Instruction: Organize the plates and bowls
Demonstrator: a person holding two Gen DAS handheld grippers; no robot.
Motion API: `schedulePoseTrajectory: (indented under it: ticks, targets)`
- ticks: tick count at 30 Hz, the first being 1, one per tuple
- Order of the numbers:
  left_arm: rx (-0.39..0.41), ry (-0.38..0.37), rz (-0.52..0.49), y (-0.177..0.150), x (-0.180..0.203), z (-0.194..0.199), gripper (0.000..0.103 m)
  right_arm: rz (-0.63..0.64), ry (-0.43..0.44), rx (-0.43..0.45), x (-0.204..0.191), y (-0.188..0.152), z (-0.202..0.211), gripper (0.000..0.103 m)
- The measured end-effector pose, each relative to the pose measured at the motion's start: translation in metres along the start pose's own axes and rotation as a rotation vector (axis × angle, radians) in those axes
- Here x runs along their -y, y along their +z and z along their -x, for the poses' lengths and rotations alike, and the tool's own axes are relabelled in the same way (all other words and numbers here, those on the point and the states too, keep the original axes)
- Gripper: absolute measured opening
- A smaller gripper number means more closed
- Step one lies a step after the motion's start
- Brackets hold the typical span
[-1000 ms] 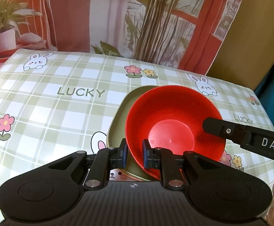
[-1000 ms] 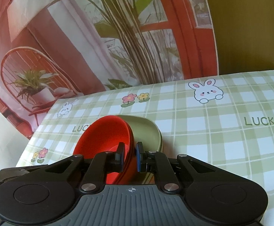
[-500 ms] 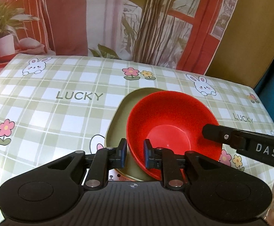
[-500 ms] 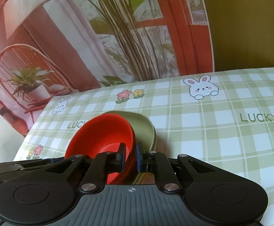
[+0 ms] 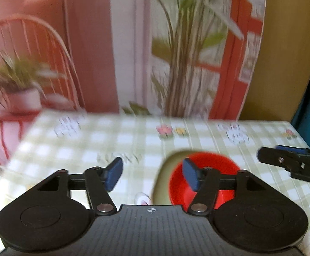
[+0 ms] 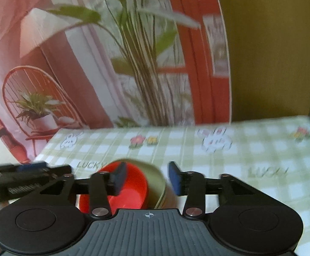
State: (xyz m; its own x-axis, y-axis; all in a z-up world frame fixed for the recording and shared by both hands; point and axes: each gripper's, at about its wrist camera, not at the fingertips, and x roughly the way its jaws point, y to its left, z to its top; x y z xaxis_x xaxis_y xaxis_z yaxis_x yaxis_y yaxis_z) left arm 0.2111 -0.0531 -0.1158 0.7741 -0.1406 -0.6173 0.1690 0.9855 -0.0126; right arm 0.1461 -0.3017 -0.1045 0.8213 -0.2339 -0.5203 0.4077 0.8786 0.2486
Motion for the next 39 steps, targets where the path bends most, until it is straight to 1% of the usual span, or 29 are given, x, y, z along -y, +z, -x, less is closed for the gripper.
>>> schedulePoseTrajectory:
  ticks: [2, 3, 5, 6, 8, 11, 14, 16, 18, 19, 23, 25, 31, 39]
  targets:
    - [0.032, 0.018, 0.002, 0.007, -0.003, 0.011, 0.071, 0.021, 0.0, 0.026, -0.002, 0.007, 0.01, 0.06]
    - [0.049, 0.024, 0.005, 0.011, -0.005, 0.018, 0.071, 0.033, -0.004, 0.038, -0.004, 0.01, 0.015, 0.062]
    - [0.073, 0.029, 0.018, 0.017, -0.008, 0.031, 0.076, 0.059, -0.014, 0.062, -0.008, 0.018, 0.027, 0.074]
    - [0.084, 0.028, 0.028, 0.02, -0.01, 0.037, 0.078, 0.068, -0.015, 0.071, -0.01, 0.021, 0.032, 0.076]
    - [0.107, 0.032, 0.038, 0.027, -0.012, 0.051, 0.08, 0.079, -0.008, 0.094, -0.013, 0.03, 0.044, 0.09]
    - [0.159, 0.084, 0.019, 0.037, -0.01, 0.076, 0.083, 0.081, -0.001, 0.13, -0.017, 0.039, 0.062, 0.103]
    - [0.204, 0.152, -0.013, 0.044, -0.003, 0.097, 0.087, 0.083, 0.003, 0.148, -0.023, 0.046, 0.08, 0.103]
    - [0.244, 0.199, -0.047, 0.047, 0.004, 0.113, 0.087, 0.092, -0.005, 0.165, -0.029, 0.049, 0.093, 0.103]
    - [0.272, 0.222, -0.055, 0.047, 0.007, 0.128, 0.088, 0.105, -0.015, 0.185, -0.034, 0.05, 0.105, 0.103]
    - [0.279, 0.219, -0.053, 0.048, 0.009, 0.135, 0.088, 0.108, -0.018, 0.194, -0.037, 0.05, 0.111, 0.103]
    - [0.286, 0.154, -0.025, 0.051, 0.005, 0.162, 0.088, 0.108, -0.005, 0.227, -0.045, 0.049, 0.134, 0.103]
    - [0.289, 0.135, -0.013, 0.051, 0.004, 0.171, 0.088, 0.108, -0.005, 0.236, -0.048, 0.049, 0.144, 0.103]
    - [0.302, 0.116, -0.037, 0.05, 0.007, 0.194, 0.088, 0.092, -0.016, 0.264, -0.056, 0.048, 0.169, 0.103]
    - [0.34, 0.104, -0.027, 0.051, 0.004, 0.22, 0.088, 0.094, -0.046, 0.288, -0.062, 0.051, 0.192, 0.103]
